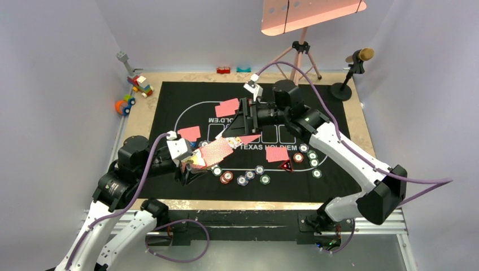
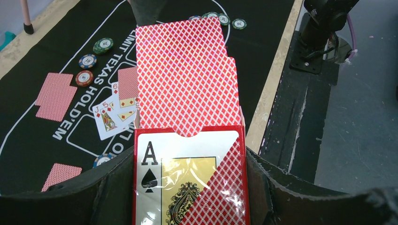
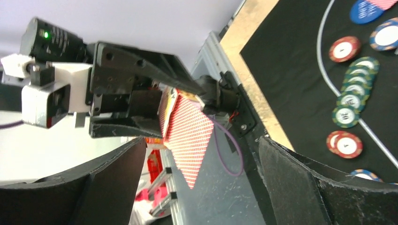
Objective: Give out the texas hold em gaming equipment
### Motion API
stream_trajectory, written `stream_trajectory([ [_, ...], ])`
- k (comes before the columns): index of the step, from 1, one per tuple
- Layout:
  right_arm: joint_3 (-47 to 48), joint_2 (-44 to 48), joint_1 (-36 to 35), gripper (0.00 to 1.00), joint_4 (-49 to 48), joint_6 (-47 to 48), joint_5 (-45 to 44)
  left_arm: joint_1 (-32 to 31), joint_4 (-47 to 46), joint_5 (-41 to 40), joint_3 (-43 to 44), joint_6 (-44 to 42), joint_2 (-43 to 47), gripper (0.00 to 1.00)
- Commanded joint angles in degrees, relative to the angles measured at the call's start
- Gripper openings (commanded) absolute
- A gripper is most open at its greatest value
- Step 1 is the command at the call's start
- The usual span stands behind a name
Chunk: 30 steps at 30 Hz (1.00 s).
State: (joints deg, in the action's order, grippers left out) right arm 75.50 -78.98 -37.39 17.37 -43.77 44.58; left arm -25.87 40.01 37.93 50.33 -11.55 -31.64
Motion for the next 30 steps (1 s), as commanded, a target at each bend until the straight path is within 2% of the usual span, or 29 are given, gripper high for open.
stream_trajectory([
  [1, 0.1, 0.6, -4.0, 0.95, -2.4, -1.2, 0.7, 0.4, -3.1, 1.1, 1.3, 0.0, -0.3, 0.03],
  [7, -0.1, -1.9, -8.4, 0.97, -0.7, -0.2, -0.8, 0.4, -3.3, 1.1, 1.4, 0.1, -0.5, 0.03],
  [13, -0.7, -2.5, -9.1, 0.96, -2.1, -1.7, -0.5, 0.4, -3.3, 1.0, 1.4, 0.1, -0.4, 0.03],
  [25, 0.1, -3.6, -9.1, 0.35, 0.4, -2.0, 0.3, 0.4, -3.3, 1.0, 1.2, 0.1, -0.1, 0.03],
  [30, 1.9, -4.0, -9.1, 0.29, 3.2, -0.4, -1.1, 0.5, -3.1, 1.1, 1.1, 0.1, 0.2, 0.03],
])
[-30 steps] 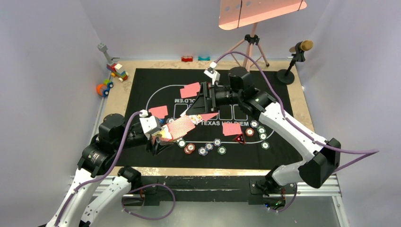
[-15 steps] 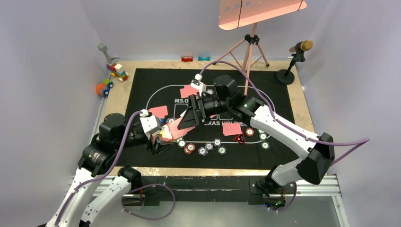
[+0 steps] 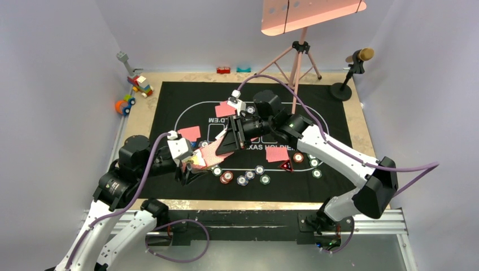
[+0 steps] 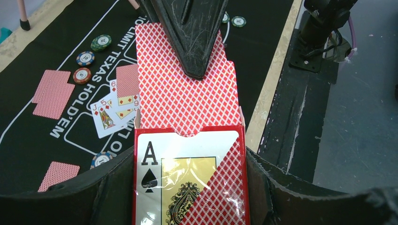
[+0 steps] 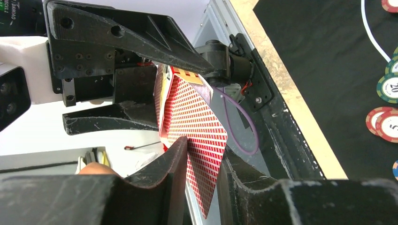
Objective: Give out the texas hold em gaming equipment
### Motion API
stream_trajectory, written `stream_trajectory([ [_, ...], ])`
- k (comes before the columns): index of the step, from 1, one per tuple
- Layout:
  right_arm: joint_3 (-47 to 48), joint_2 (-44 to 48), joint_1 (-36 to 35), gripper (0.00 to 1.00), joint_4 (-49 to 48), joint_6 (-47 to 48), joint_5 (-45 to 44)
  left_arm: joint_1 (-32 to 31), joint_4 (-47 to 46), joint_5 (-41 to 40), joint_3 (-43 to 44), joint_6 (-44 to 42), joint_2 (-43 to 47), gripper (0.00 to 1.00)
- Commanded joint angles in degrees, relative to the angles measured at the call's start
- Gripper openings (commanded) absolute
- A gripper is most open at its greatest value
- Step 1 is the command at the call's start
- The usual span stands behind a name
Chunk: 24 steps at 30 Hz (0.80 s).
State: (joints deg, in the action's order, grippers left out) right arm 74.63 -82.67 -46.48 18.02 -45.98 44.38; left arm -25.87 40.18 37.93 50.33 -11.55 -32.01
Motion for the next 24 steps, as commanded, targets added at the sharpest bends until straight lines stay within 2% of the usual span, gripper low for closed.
stream_trajectory([
  [1, 3.2, -0.4, 0.1, 0.28, 3.4, 2.3, -1.2, 0.4, -3.3, 1.1, 1.1, 0.2, 0.7, 0.03],
  [13, 6.6, 0.0, 1.8, 0.25, 7.6, 4.8, -2.6, 0.4, -3.1, 1.0, 1.1, 0.2, 1.1, 0.03],
  [17, 6.6, 0.7, 2.7, 0.14, 7.8, 4.9, -2.2, 0.5, -3.0, 1.1, 1.1, 0.2, 1.2, 0.03],
  [24, 6.9, 1.6, 4.1, 0.04, 7.6, 4.7, -1.5, 0.5, -3.1, 1.1, 1.0, 0.3, 1.3, 0.03],
])
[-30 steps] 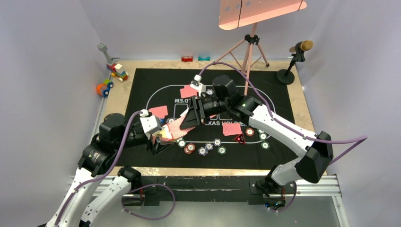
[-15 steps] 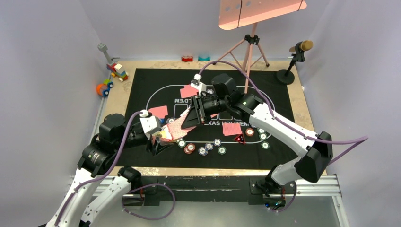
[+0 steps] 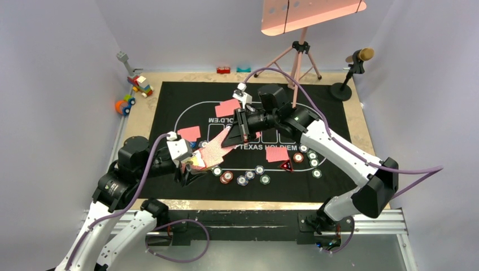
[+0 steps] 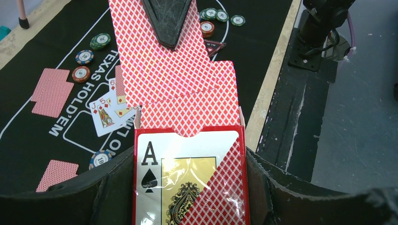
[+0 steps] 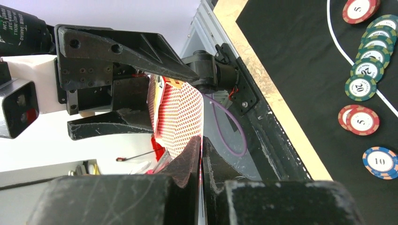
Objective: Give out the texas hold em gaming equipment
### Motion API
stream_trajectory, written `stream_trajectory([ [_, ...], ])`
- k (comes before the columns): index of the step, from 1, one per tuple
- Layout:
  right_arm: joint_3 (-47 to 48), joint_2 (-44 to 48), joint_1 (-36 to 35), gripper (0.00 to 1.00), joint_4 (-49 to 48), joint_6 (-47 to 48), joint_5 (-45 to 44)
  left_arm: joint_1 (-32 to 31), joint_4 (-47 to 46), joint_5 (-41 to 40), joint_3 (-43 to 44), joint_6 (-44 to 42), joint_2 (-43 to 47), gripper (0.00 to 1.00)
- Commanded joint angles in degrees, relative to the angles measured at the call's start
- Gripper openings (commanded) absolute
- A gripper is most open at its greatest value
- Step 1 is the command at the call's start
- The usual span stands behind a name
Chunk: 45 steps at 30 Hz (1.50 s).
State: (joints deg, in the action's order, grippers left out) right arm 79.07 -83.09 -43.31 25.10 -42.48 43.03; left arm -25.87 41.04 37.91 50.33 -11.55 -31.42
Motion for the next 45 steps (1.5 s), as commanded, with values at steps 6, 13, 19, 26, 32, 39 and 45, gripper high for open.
stream_trajectory([
  [6, 2.5, 3.5, 4.4, 0.0, -1.6, -0.5, 1.8, 0.5, -3.9, 1.1, 0.8, 0.2, 0.7, 0.03],
  [13, 1.9, 4.1, 10.2, 0.0, -3.7, -0.9, 3.5, 0.5, -3.8, 0.9, 0.7, 0.1, 0.9, 0.03],
  [19, 0.6, 1.2, 16.5, 0.0, -4.7, 1.6, 1.2, 0.5, -4.2, 0.9, 0.4, 0.5, 1.2, 0.03],
  [26, 0.5, -8.1, 22.4, 0.0, -2.8, 7.9, -8.3, 0.5, -4.0, 1.1, 1.2, 0.6, 1.0, 0.03],
  [32, 1.0, -18.2, 24.5, 0.0, -7.7, 8.1, -9.9, 0.5, -4.1, 1.1, 1.3, 0.7, 1.0, 0.03],
  [39, 3.3, -27.6, 24.6, 0.0, -10.4, 9.3, -12.3, 0.5, -3.7, 0.7, 1.9, 0.4, 0.8, 0.02],
  [45, 5.7, -30.7, 24.7, 0.0, -9.4, 11.0, -14.8, 0.5, -3.9, 1.0, 2.3, 0.3, 0.3, 0.02],
])
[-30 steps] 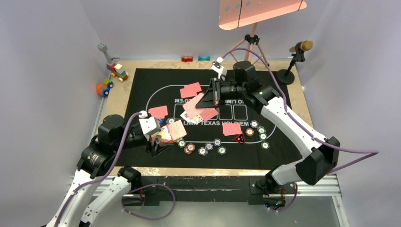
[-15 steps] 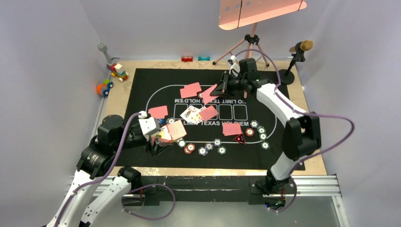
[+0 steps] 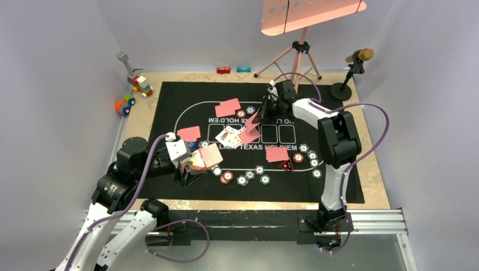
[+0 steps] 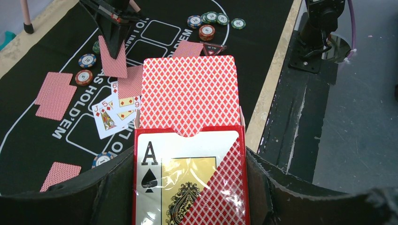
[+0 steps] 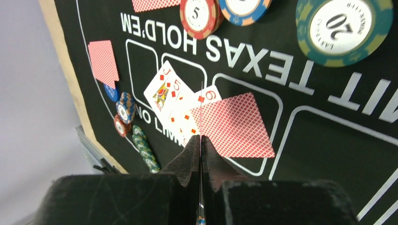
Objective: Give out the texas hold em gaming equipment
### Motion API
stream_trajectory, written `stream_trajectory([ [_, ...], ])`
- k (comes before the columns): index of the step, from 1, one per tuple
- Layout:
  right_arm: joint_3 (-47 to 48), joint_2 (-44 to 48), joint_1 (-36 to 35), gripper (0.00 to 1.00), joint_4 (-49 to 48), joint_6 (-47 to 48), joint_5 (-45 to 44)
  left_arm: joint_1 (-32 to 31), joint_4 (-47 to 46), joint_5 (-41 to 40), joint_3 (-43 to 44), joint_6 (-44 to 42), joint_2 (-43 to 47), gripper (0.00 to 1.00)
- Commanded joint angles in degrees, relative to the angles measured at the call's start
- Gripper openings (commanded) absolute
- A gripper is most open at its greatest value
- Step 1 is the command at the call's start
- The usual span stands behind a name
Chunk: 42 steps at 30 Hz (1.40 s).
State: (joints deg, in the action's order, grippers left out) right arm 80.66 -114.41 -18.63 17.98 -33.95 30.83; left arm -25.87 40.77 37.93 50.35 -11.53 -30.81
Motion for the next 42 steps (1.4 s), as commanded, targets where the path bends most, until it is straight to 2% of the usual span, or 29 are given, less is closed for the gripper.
stream_trajectory([
  [1, 4.3, 0.3, 0.1, 0.0, -2.1, 2.7, -2.6, 0.5, -3.7, 0.9, 2.3, 0.3, -0.4, 0.02],
  [9, 4.6, -0.6, 0.2, 0.0, -1.3, 3.0, -2.0, 0.5, -3.5, 0.8, 2.1, 0.2, -0.3, 0.02],
  [21, -4.9, 2.3, 0.2, 0.0, -7.4, 1.4, -1.0, 0.5, -3.7, 1.1, 1.6, 0.4, 0.4, 0.02],
  [36, -8.6, 2.4, 0.0, 0.0, -8.7, 1.7, -7.3, 0.5, -4.3, 1.4, 1.3, 0.9, 0.4, 0.03],
  [42, -7.7, 2.1, -0.1, 0.0, -4.8, 2.1, -13.9, 0.5, -4.0, 1.3, 1.5, 0.6, 0.2, 0.03],
])
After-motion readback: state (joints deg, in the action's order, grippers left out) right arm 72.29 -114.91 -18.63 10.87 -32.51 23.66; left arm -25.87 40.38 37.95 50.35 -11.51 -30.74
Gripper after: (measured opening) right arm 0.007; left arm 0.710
